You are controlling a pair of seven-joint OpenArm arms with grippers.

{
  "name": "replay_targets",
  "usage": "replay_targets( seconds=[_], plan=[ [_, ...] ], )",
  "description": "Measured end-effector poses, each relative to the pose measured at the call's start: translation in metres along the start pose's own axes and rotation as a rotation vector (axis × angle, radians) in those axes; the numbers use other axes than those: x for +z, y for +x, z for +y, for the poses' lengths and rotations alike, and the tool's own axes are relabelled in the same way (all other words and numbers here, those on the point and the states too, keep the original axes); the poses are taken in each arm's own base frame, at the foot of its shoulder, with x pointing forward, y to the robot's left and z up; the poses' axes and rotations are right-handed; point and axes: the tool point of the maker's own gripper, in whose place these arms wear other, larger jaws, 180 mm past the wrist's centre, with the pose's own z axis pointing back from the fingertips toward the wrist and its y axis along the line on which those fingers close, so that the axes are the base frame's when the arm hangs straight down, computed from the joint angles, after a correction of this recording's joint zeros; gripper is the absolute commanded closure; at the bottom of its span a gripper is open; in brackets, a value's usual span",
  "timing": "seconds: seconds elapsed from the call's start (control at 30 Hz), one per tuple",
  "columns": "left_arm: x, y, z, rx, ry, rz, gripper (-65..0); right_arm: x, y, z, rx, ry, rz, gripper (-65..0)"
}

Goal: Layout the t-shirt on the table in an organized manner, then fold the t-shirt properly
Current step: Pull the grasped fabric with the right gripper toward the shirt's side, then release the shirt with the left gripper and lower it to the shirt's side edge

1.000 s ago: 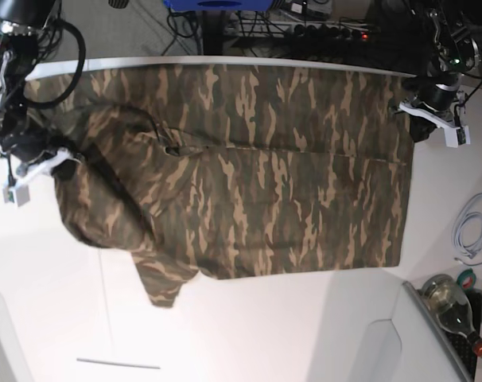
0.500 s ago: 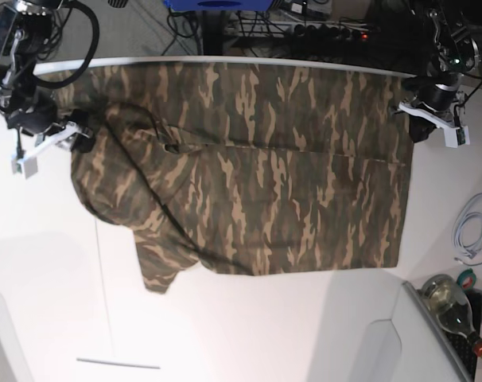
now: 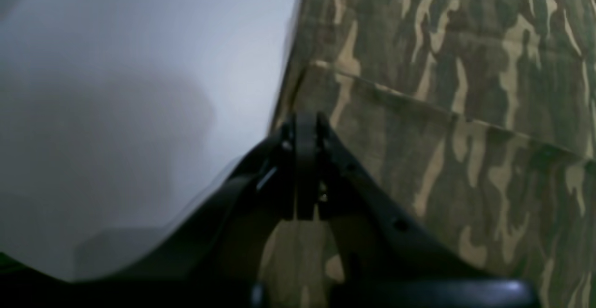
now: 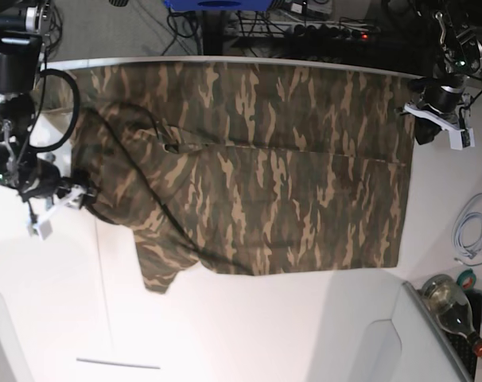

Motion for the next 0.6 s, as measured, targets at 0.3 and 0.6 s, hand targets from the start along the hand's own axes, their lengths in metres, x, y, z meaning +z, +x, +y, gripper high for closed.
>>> replay_targets(
  seconds=[0.3,0.6],
  plan=[
    [0.002,0.001,0.005,-0.015,0.006,0.003,0.0,-0.009,-0.003,-0.010,-0.021,-0.014,-0.006,-34.2],
    [0.002,0.001,0.005,-0.014,0.005,0.004,0.0,-0.013,0.008,-0.010,-0.030,-0.013,-0.033,-25.1]
  ],
)
